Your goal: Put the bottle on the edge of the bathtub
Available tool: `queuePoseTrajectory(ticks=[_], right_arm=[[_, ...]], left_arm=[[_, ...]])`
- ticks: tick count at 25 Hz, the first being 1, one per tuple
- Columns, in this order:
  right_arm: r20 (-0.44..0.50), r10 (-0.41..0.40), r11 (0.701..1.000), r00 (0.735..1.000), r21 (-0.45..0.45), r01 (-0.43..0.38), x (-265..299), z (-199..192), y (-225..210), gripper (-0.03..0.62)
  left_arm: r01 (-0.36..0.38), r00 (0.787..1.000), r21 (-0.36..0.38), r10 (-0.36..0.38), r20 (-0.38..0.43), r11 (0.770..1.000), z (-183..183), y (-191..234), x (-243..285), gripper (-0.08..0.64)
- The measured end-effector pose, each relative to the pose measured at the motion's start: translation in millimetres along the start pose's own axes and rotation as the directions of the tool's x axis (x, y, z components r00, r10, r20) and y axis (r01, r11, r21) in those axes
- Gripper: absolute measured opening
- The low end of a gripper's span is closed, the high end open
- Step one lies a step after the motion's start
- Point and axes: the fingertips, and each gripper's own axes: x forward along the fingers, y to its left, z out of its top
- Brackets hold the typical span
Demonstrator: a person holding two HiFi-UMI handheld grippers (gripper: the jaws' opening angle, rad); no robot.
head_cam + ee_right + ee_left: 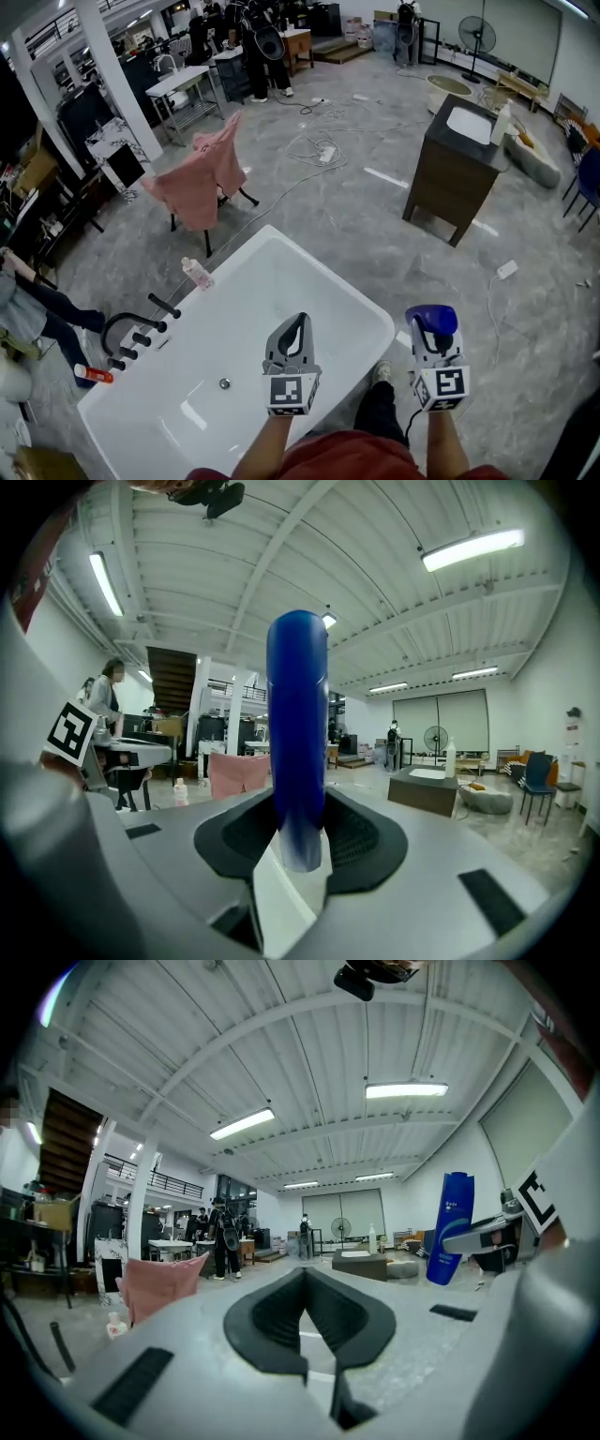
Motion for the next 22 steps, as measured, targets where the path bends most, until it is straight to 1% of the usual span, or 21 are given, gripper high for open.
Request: queuePoseTrajectory(ticks=[4,9,12,14,16,18,20,22], right_arm=[[-0.019,0.054,0.998,0.998,-0.016,-0.055,54.1,1.8,-57.0,0.15],[-0.015,0.156,0.987,0.988,-0.023,-0.157,115.1,9.4,-123.8,0.15],[-0.015,0.207,0.978,0.978,-0.022,-0.207,144.5,6.9,-146.7,0.15],[-0.016,0.252,0.968,0.968,-0.015,-0.252,163.0,3.6,-151.2,0.15],[-0.019,0.304,0.952,0.952,-0.014,-0.305,179.2,1.4,-147.0,0.15],[-0.019,0.363,0.932,0.932,-0.016,-0.363,189.3,0.3,-137.0,0.15],[-0.016,0.426,0.904,0.905,-0.022,-0.426,194.4,-0.1,-123.1,0.15],[-0.01,0.494,0.869,0.869,-0.035,-0.494,193.9,0.4,-106.7,0.15]], left_arm=[[-0.068,0.998,0.006,0.068,-0.002,0.998,12.1,-20.3,63.5,0.005],[-0.154,0.988,-0.002,0.154,0.009,0.988,29.4,-50.4,133.9,0.005],[-0.209,0.978,0.005,0.209,0.006,0.978,33.1,-60.0,158.9,0.005],[-0.251,0.968,0.01,0.25,0.007,0.968,34.5,-61.6,166.4,0.005],[-0.296,0.955,0.018,0.296,0.012,0.955,36.5,-59.1,167.8,0.005],[-0.348,0.938,0.031,0.348,0.014,0.937,38.8,-56.3,162.0,0.005],[-0.41,0.912,0.038,0.409,0.024,0.911,41.2,-53.6,150.9,0.005],[-0.477,0.879,0.046,0.476,0.043,0.878,40.4,-52.4,134.2,0.005]])
